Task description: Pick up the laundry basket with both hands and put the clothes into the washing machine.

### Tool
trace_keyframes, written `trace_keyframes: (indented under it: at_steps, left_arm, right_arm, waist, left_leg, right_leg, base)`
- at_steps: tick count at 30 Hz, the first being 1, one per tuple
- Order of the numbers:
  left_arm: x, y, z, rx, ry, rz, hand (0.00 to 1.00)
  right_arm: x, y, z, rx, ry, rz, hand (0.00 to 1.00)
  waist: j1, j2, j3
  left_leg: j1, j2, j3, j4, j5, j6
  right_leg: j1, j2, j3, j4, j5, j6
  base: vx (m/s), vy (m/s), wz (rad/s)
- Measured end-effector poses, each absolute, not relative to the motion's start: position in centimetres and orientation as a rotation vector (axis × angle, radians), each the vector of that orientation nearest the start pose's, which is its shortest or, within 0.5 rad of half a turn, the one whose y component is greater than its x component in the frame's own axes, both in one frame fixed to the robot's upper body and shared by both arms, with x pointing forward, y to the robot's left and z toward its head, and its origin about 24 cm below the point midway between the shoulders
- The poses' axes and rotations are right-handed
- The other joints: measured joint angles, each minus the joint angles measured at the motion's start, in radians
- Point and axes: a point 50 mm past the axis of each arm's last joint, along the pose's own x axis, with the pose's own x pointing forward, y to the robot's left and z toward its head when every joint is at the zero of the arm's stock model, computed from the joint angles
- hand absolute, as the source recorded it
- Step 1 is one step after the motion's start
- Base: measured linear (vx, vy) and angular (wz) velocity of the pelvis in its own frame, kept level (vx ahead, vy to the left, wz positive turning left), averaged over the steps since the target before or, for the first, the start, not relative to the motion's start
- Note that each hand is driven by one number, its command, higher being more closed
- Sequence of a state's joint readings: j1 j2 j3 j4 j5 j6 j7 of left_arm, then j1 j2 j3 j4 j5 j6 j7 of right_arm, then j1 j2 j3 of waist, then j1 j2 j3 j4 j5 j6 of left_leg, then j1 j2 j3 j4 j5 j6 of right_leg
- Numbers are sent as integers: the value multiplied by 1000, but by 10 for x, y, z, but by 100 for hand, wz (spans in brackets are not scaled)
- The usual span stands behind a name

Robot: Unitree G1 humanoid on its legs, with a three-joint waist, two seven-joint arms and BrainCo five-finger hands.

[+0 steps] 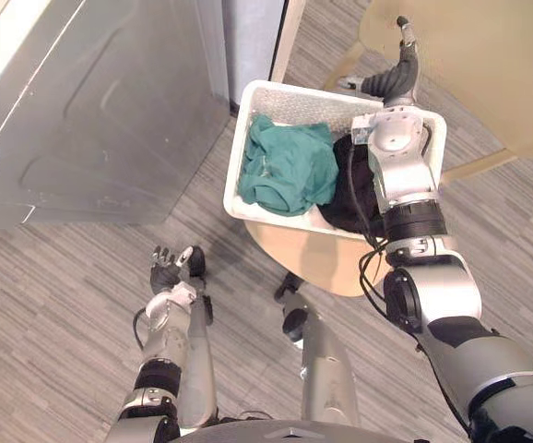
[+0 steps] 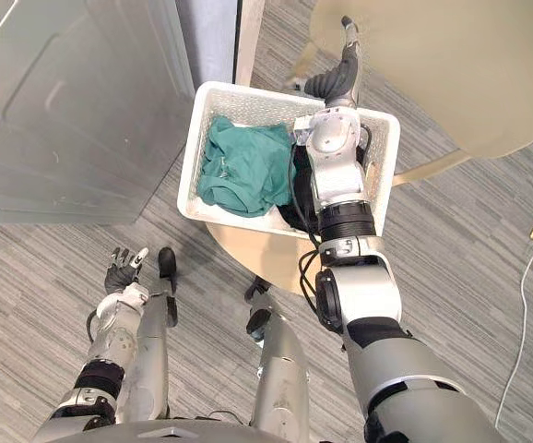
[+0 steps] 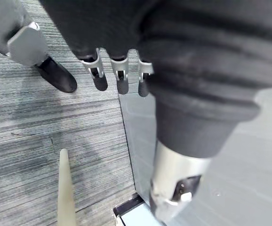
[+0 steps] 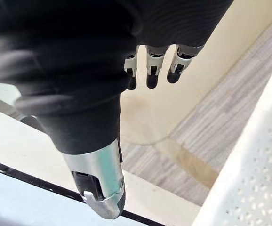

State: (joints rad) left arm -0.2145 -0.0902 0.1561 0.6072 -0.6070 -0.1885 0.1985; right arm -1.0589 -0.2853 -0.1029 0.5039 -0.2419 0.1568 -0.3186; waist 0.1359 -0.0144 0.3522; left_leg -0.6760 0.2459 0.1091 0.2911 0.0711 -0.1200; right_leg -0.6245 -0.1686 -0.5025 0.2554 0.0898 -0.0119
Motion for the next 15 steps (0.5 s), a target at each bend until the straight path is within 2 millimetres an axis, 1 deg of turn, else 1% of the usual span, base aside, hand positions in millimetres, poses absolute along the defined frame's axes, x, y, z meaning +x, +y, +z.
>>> trace_keyframes:
  at_steps: [2, 6, 8, 11, 13, 15]
  left_arm:
    - [270, 156, -37, -682, 275, 431, 0]
    - [270, 157, -36, -686, 271, 435, 0]
    - [271, 160, -36, -695, 265, 453, 0]
    - [271, 161, -37, -699, 265, 460, 0]
    - [272, 160, -36, -704, 269, 459, 0]
    - [273, 162, -37, -713, 274, 471, 0]
  right_arm:
    - [383, -178, 284, -354, -513, -416, 0]
    - [374, -178, 280, -377, -543, -436, 0]
    - [372, -171, 277, -360, -552, -417, 0]
    - [368, -168, 264, -390, -537, -396, 0]
    - [363, -162, 245, -394, -502, -363, 0]
    - [357, -158, 235, -403, -496, -346, 0]
  waist:
    - [-3, -1, 7]
    - [-5, -7, 22]
    - [-13, -13, 37]
    - [-15, -17, 48]
    - [-15, -19, 54]
    - [-18, -22, 55]
  left_leg:
    - [0, 0, 1, 0, 0, 0]
    - [0, 0, 2, 0, 0, 0]
    - [0, 0, 3, 1, 0, 0]
    - [0, 0, 3, 3, -1, 1]
    - [0, 1, 4, 4, -2, 1]
    - [-1, 1, 4, 11, -8, 3]
  right_leg:
    - [0, 0, 1, -1, 1, 1]
    - [0, -1, 1, 0, 3, -2]
    - [0, -1, 2, 1, 3, -2]
    - [0, -1, 3, 2, 3, -2]
    - [0, 0, 4, 1, 3, -2]
    - [0, -1, 4, 2, 1, 2]
  base:
    - [11, -48, 0]
    - [24, -41, 0]
    - [20, -44, -1]
    - [14, -40, -1]
    - [17, -51, -1]
    - [5, -19, 0]
